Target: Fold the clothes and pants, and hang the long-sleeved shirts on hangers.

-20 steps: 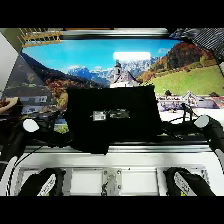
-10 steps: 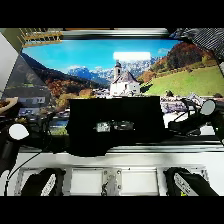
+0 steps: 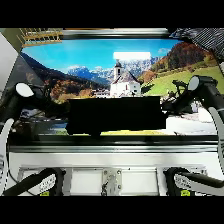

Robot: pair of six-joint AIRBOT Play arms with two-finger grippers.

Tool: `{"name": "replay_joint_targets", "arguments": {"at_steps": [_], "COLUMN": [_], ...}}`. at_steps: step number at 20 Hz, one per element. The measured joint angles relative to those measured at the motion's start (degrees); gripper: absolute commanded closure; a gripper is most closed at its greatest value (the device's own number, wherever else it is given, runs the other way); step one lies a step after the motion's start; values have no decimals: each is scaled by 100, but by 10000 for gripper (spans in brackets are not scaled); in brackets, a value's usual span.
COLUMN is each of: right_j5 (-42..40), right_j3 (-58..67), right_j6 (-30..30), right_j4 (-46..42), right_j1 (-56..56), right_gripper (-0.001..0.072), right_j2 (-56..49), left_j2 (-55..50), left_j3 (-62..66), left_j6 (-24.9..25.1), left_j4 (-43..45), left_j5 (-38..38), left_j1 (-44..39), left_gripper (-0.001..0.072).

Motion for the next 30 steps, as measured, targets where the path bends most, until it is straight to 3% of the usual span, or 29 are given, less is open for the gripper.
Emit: {"name": "replay_joint_targets", "arguments": {"at_steps": [2,3,4,5,6,10,11,12,13,14,18,23,30], "right_j5": [-229,-398,-629,-907,-1250,-2428,-2535,-2559,-2520,-2393,-1843,-1891,-2153], "right_j3": [428,595,734,831,905,1038,1040,1021,957,831,-87,-1340,-1759], "right_j6": [22,44,44,48,48,-15,-146,-339,-538,-763,-1617,-2479,-3180], "right_j4": [4,44,94,175,323,879,953,1021,1069,1121,1648,2911,4345], "right_j1": [39,55,70,76,83,42,-22,-118,-238,-415,-1357,-2295,-1849], "right_gripper": [680,610,372,135,117,116,116,116,115,113,111,115,131], "right_j2": [-411,-568,-704,-800,-870,-866,-802,-715,-625,-525,-278,-426,-1084], "left_j2": [-610,-872,-1132,-1381,-1585,-2087,-2107,-2087,-2020,-1923,-1390,-957,-1333], "left_j3": [551,798,1056,1318,1563,2509,2667,2752,2763,2699,1862,706,647], "left_j6": [37,59,74,74,72,-79,-101,-122,-109,-52,118,160,133], "left_j4": [0,0,0,-2,-7,-44,-44,-44,-44,-46,-57,-68,-417], "left_j5": [94,140,173,208,258,446,468,492,514,540,769,1381,1757], "left_j1": [0,0,0,0,2,37,46,52,52,35,-251,-1019,-1928], "left_gripper": [698,697,626,311,118,122,255,489,650,698,698,698,698]}}
